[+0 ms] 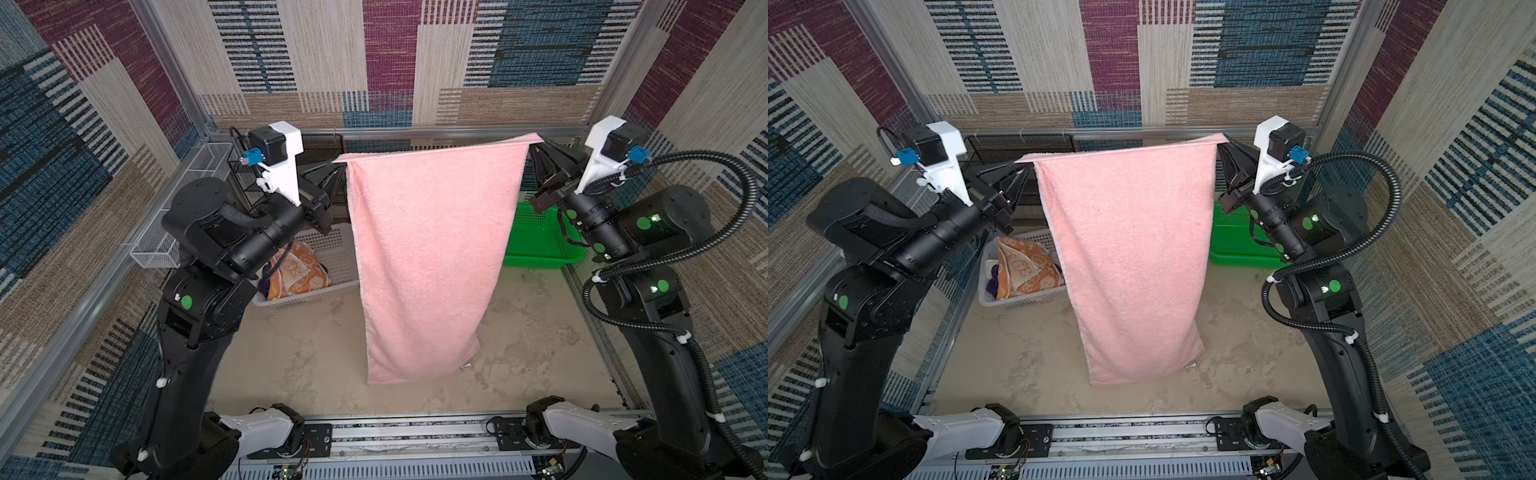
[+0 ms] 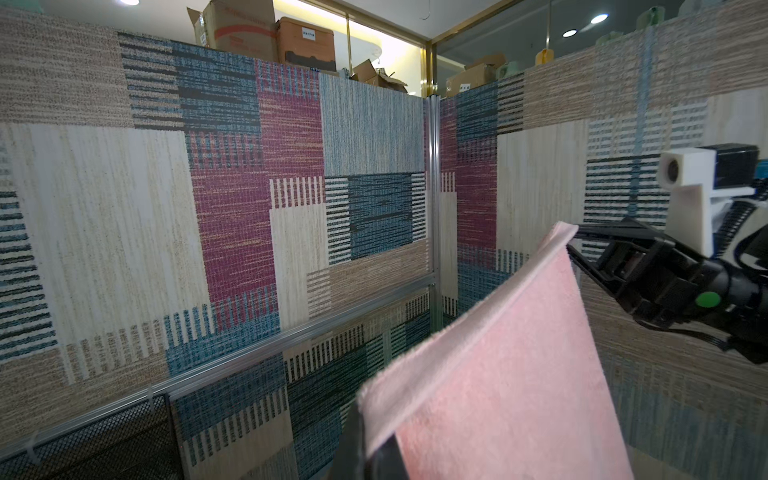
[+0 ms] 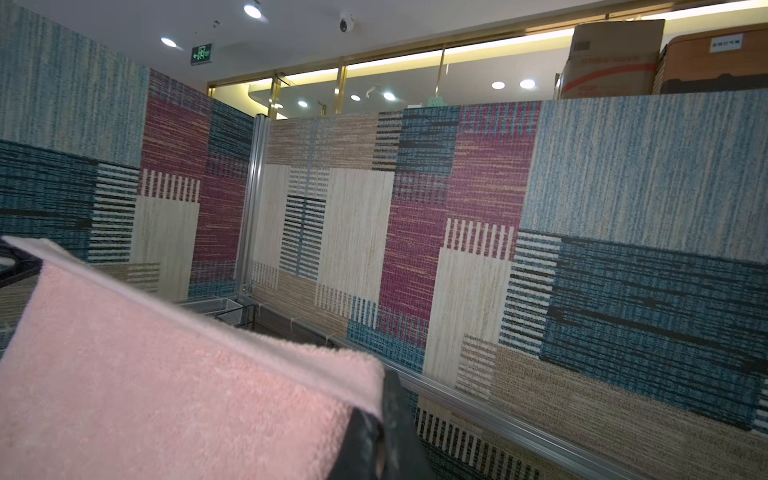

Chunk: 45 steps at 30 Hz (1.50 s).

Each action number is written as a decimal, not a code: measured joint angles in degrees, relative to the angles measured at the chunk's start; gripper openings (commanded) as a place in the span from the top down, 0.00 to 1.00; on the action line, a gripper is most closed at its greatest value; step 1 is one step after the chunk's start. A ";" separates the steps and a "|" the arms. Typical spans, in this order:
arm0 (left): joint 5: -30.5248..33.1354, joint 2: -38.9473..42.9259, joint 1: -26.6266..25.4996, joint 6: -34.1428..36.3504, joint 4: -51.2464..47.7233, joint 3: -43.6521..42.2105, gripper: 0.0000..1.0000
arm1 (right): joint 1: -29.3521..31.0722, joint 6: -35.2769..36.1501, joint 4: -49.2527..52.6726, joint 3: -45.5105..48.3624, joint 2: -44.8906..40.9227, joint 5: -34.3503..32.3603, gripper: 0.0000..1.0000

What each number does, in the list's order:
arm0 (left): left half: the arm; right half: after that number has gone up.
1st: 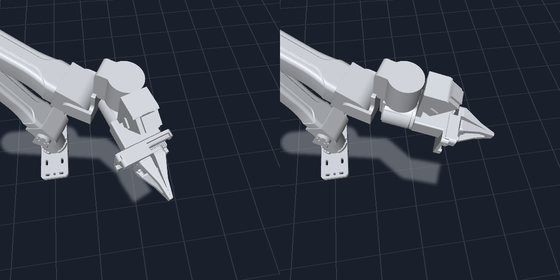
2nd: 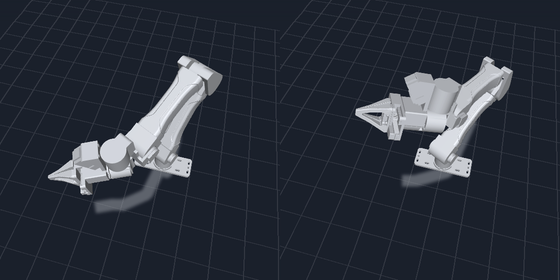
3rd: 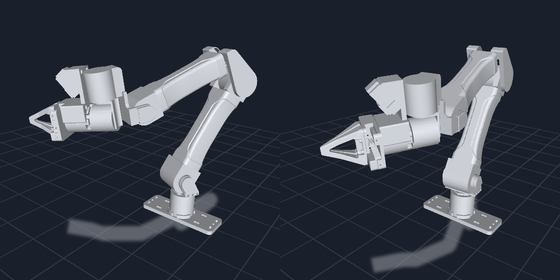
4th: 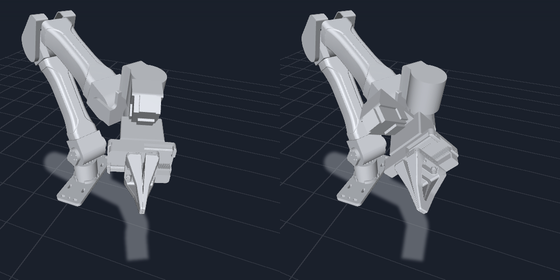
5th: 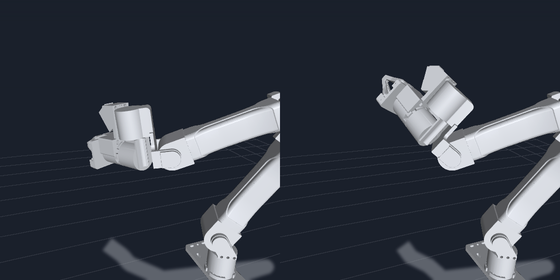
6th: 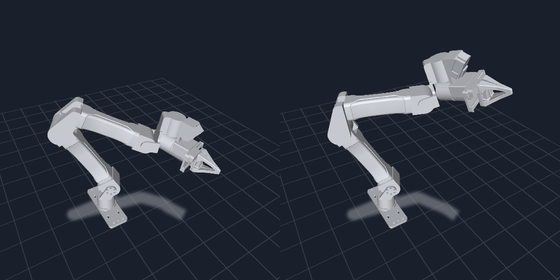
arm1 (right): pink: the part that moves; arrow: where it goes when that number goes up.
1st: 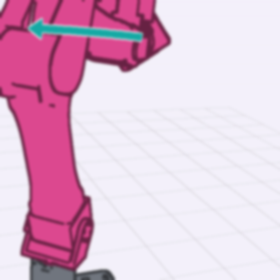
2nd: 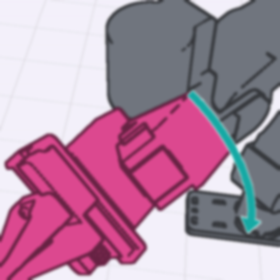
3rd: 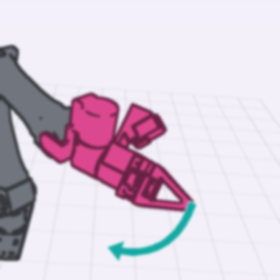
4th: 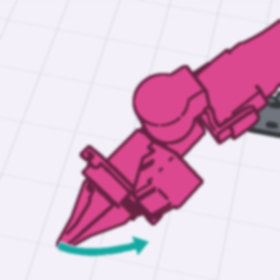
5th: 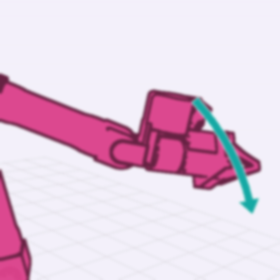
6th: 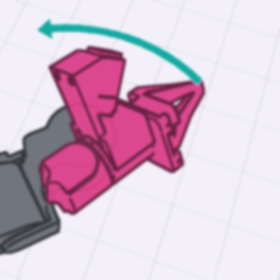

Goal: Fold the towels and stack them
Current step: 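Lower the pink towel flat onto the table with both grippers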

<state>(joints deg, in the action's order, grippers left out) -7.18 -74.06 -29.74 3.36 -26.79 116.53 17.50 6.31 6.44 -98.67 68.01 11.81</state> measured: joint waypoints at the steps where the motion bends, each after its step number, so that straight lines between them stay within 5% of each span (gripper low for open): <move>1: 1.51 -1.57 0.02 0.76 0.15 0.68 1.00 | 0.00 0.11 -0.55 0.17 1.22 -1.44 1.00; 9: 10.10 -18.40 3.04 5.38 1.68 8.41 1.00 | -0.22 4.20 -4.92 1.11 12.52 -11.02 1.00; 21: 9.38 -43.87 11.30 1.22 0.61 22.27 1.00 | -4.74 3.96 -7.89 -3.15 34.21 -12.61 1.00; 31: 10.01 -46.16 11.52 -1.70 0.87 6.08 1.00 | -5.40 -0.74 -8.39 6.10 39.63 -10.64 1.00; 45: 8.24 -37.86 9.81 -3.17 5.05 -10.71 1.00 | -5.46 -5.38 -10.45 27.63 29.66 -7.28 1.00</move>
<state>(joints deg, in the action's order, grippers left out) 1.06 -111.92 -19.92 0.19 -21.74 105.82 12.03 0.93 -4.01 -71.05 97.67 4.54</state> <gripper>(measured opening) 0.069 0.058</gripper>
